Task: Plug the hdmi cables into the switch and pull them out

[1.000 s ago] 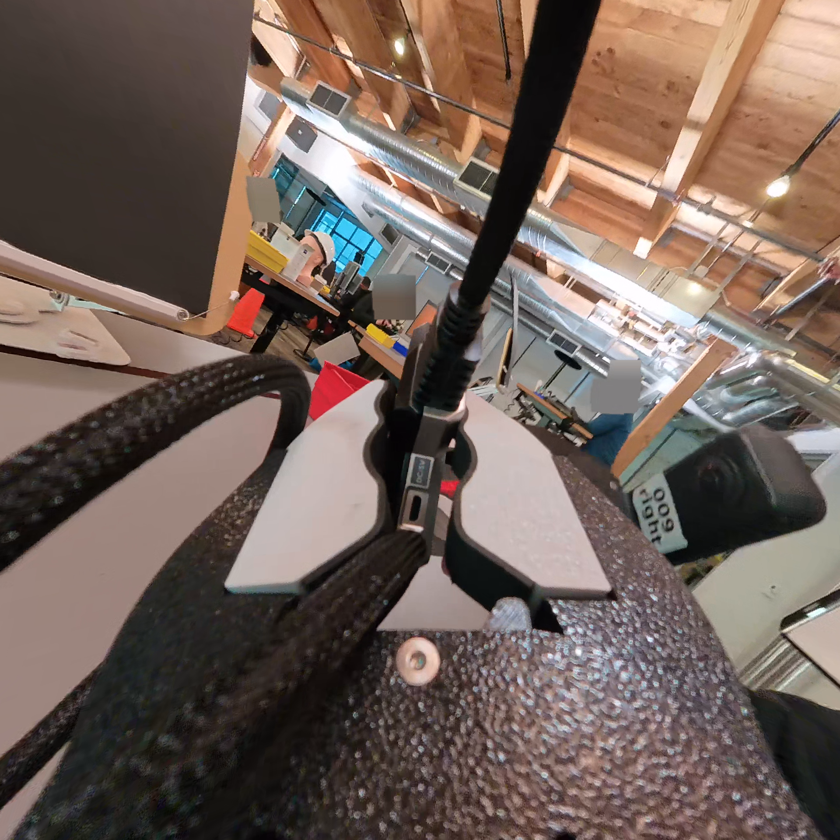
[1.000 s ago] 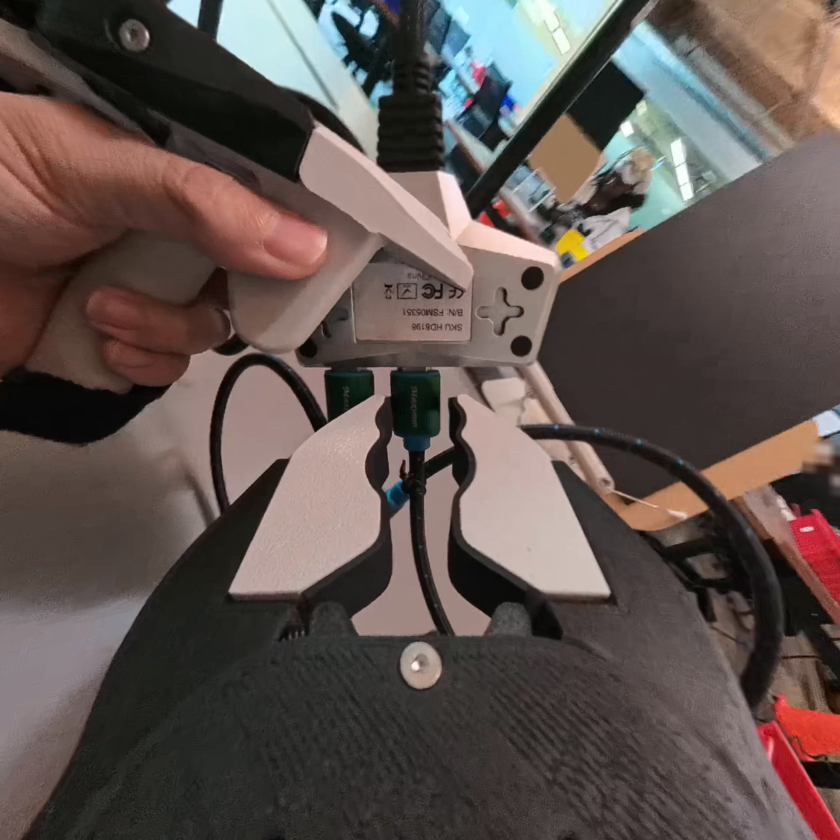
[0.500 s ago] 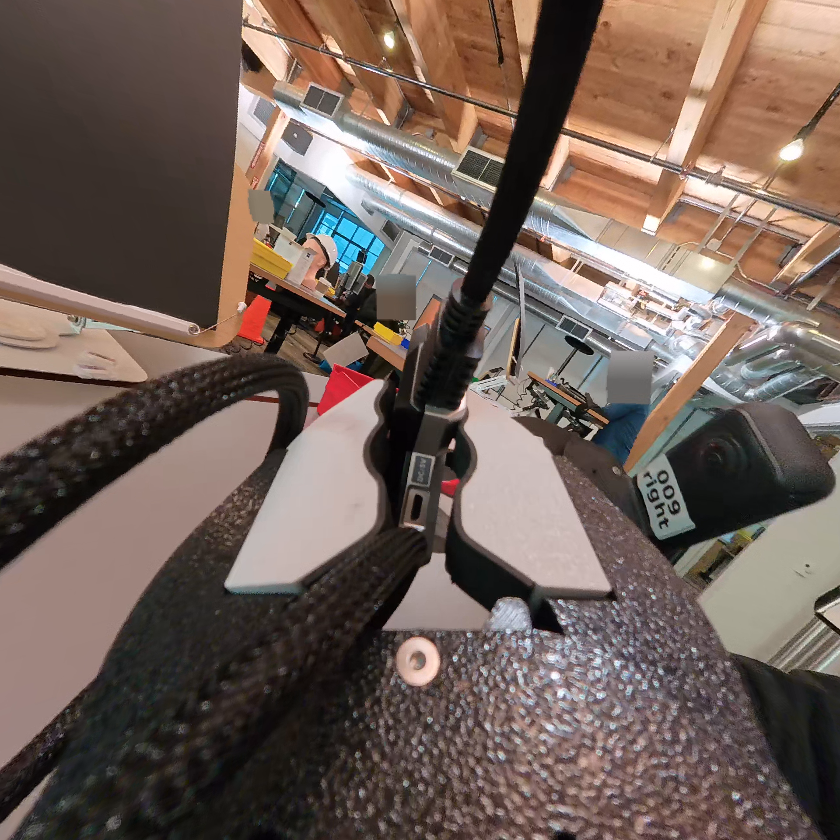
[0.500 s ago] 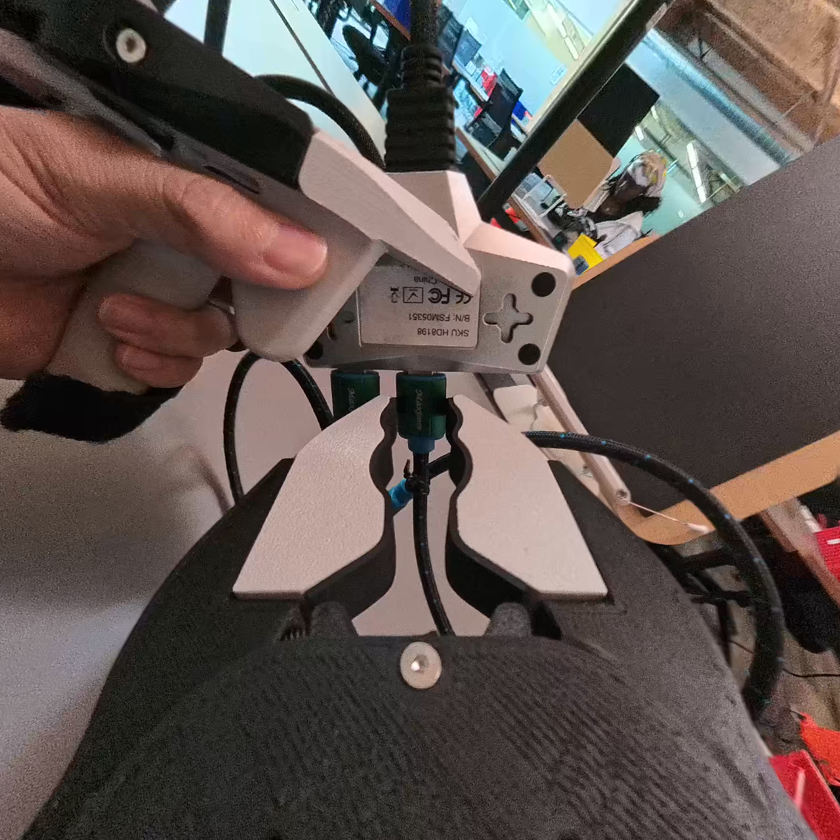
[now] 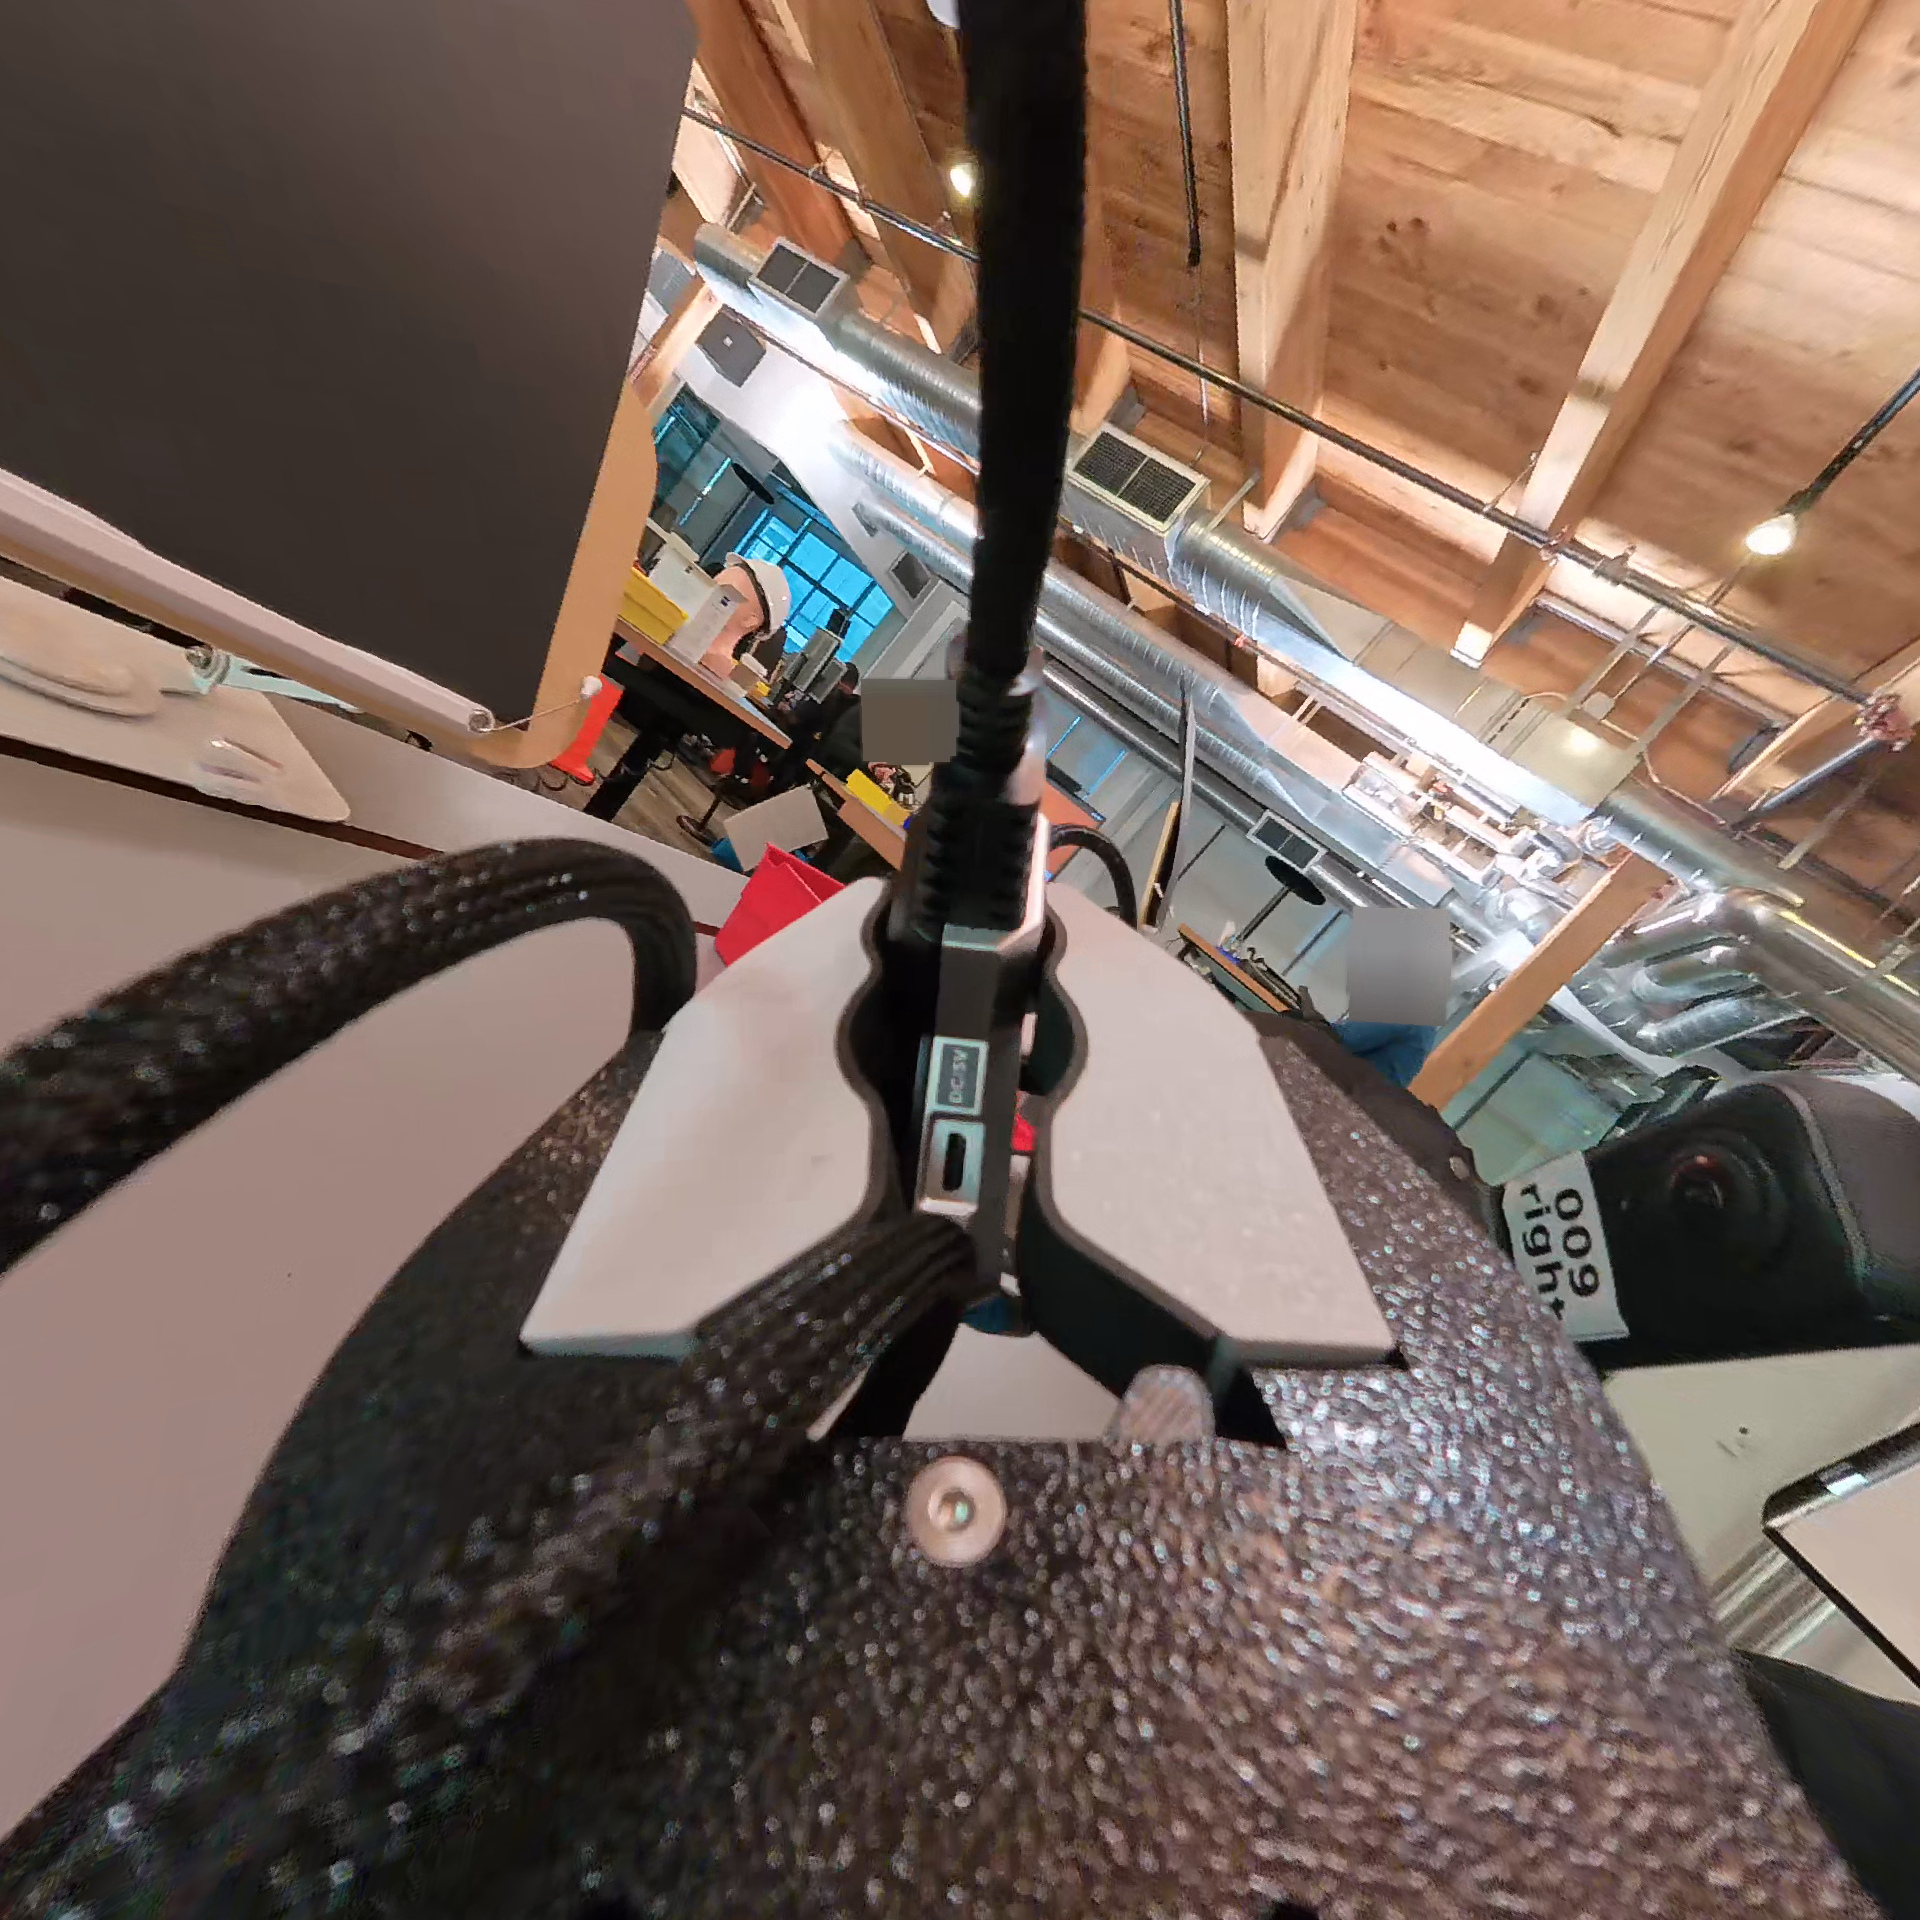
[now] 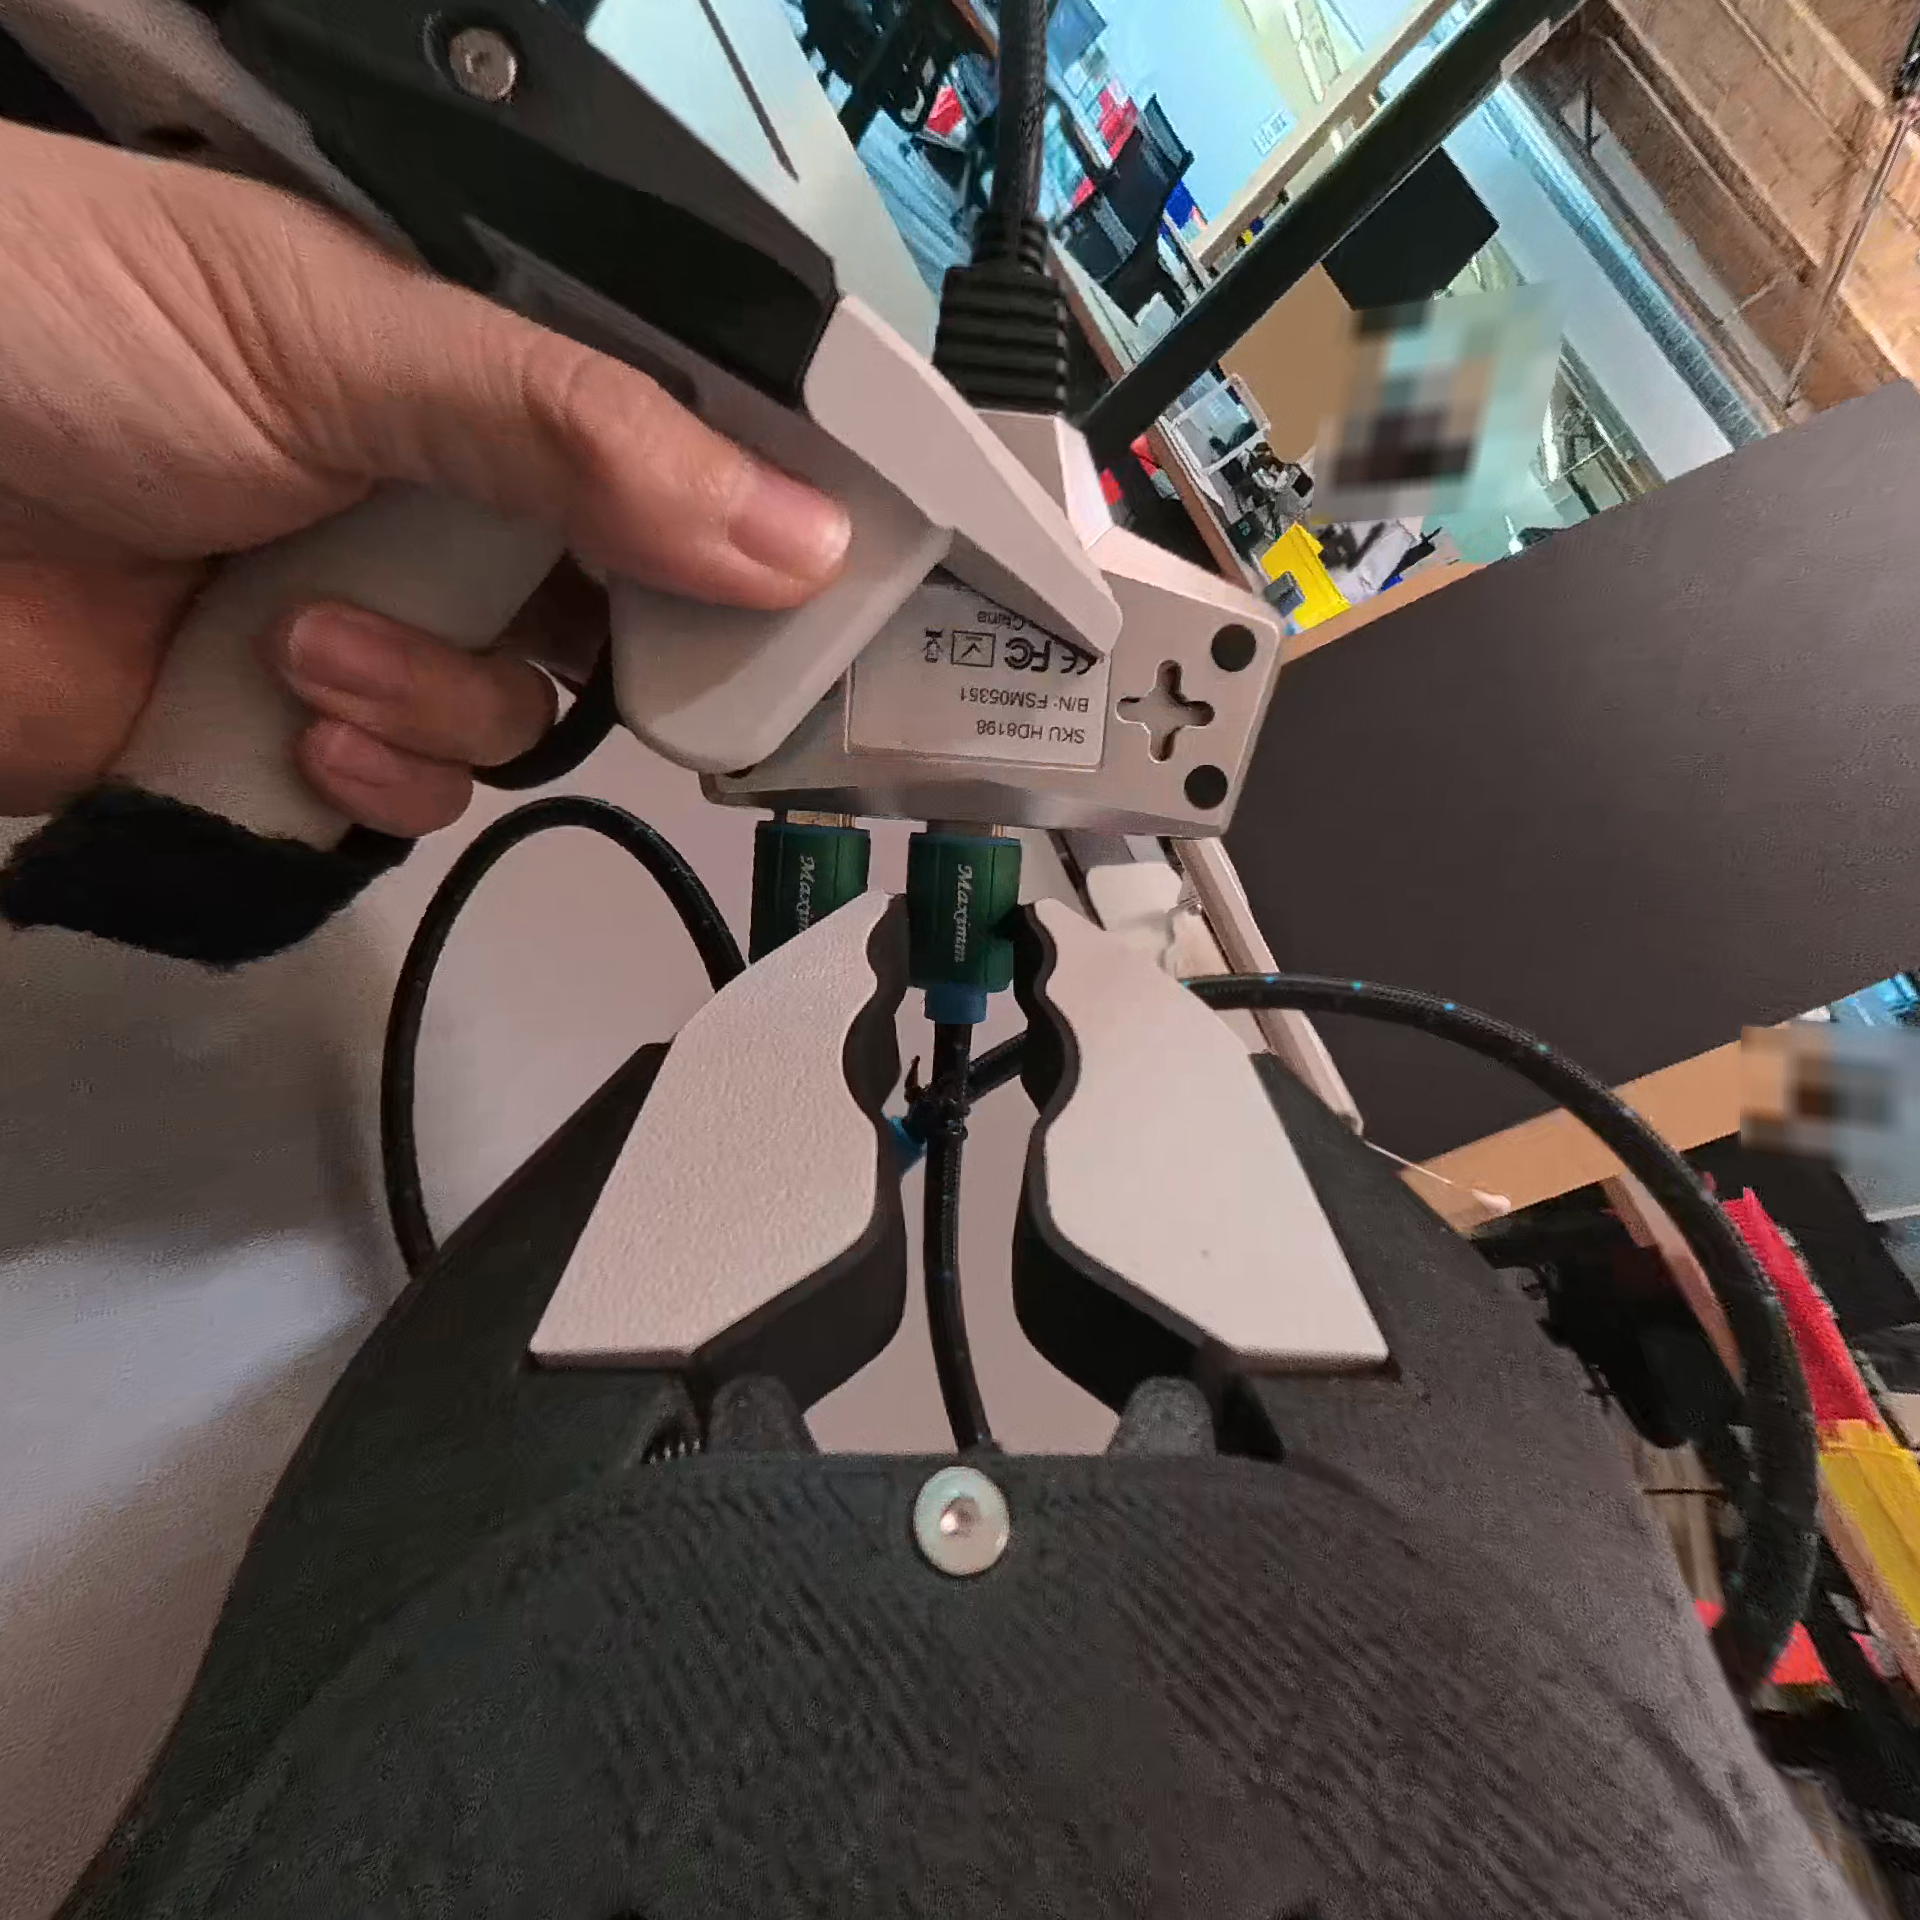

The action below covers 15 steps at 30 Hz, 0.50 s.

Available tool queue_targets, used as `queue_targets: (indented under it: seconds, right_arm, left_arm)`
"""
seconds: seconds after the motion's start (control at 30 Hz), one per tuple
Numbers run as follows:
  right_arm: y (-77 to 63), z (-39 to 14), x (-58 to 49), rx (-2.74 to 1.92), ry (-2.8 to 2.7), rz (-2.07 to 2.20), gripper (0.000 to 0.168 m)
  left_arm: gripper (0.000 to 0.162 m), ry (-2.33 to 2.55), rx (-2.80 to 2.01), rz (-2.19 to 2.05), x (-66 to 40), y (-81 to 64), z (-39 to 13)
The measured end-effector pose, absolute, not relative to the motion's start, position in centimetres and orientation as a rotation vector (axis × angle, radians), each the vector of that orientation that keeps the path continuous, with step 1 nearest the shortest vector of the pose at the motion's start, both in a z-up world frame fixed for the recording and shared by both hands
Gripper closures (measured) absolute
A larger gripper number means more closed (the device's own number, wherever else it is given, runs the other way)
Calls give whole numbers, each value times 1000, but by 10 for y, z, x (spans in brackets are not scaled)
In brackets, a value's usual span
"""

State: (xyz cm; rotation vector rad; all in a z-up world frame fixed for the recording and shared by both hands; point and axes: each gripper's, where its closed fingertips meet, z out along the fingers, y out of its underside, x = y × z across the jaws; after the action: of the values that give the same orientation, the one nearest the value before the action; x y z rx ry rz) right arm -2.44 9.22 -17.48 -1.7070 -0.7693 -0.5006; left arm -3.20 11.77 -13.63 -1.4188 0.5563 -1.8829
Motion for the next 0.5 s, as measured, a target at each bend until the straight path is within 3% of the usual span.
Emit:
queue_targets:
  seconds: [0.3, 0.5]
  right_arm:
    - [70, -158, -16, -1636, -778, -479, 139]
    - [51, -145, -10, -1644, -709, -375, 143]
  left_arm:
    - [140, 480, -1403, -2076, -25, 102, -132]
    - [140, 427, -1376, -2035, -33, 113, -128]
